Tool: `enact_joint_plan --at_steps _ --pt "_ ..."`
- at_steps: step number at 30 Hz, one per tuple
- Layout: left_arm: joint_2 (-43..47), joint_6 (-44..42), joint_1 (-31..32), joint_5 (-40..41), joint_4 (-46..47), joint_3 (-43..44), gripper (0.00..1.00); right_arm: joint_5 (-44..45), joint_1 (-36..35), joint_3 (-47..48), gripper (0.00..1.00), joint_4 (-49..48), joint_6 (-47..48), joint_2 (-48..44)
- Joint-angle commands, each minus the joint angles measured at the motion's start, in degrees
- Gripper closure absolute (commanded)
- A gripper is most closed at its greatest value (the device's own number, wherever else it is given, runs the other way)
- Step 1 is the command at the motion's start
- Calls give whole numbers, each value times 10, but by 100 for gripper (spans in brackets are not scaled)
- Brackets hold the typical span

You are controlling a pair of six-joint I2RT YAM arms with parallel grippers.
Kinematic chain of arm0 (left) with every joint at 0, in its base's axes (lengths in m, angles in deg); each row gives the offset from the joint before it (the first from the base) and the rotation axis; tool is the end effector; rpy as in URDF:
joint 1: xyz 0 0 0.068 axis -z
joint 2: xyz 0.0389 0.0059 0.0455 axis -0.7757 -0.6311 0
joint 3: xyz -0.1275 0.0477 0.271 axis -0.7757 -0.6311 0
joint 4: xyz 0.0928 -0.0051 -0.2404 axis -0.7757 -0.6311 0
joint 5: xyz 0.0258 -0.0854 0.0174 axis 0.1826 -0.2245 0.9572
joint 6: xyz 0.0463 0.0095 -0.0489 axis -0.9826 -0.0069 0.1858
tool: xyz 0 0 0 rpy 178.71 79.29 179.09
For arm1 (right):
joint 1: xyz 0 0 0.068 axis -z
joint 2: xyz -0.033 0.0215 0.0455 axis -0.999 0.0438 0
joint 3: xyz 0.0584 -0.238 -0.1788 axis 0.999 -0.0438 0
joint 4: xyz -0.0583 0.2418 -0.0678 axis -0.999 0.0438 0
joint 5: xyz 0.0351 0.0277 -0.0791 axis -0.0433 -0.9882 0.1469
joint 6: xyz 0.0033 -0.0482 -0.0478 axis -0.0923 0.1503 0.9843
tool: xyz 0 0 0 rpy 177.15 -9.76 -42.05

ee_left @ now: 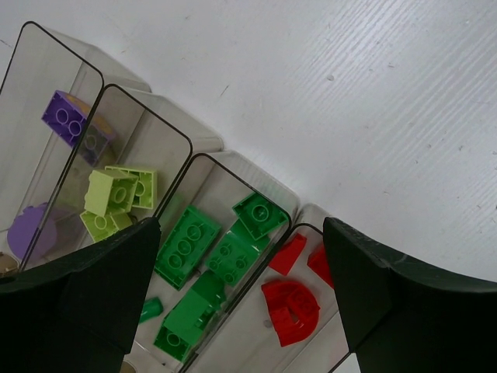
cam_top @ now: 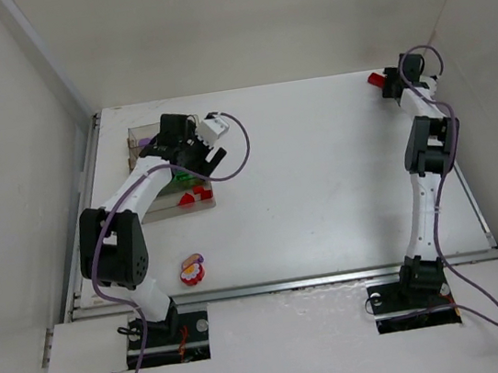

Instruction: Sort the legos into containers by color

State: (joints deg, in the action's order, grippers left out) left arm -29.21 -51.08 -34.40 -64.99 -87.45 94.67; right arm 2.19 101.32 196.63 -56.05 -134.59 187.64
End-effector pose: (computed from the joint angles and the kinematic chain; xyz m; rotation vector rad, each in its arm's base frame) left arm 0.3730 -0.1250 0.2850 1.1436 1.9057 -0.0847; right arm 0.6105 -0.1579 0.1594 1.7225 1.3737 0.5649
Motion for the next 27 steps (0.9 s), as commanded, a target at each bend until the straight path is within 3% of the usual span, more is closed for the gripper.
enact_joint_plan --at_steps 1,15,17,27 --pt "2 8 3 6 -5 31 16 -11 4 19 48 -34 -49 24" --pt "2 3 3 18 0 31 16 -34 9 -5 89 -45 -78 30" --pt "2 3 3 18 0 31 16 -39 9 -16 100 -45 -78 30" --pt "2 3 3 18 0 26 16 -77 9 -45 100 -61 -44 14"
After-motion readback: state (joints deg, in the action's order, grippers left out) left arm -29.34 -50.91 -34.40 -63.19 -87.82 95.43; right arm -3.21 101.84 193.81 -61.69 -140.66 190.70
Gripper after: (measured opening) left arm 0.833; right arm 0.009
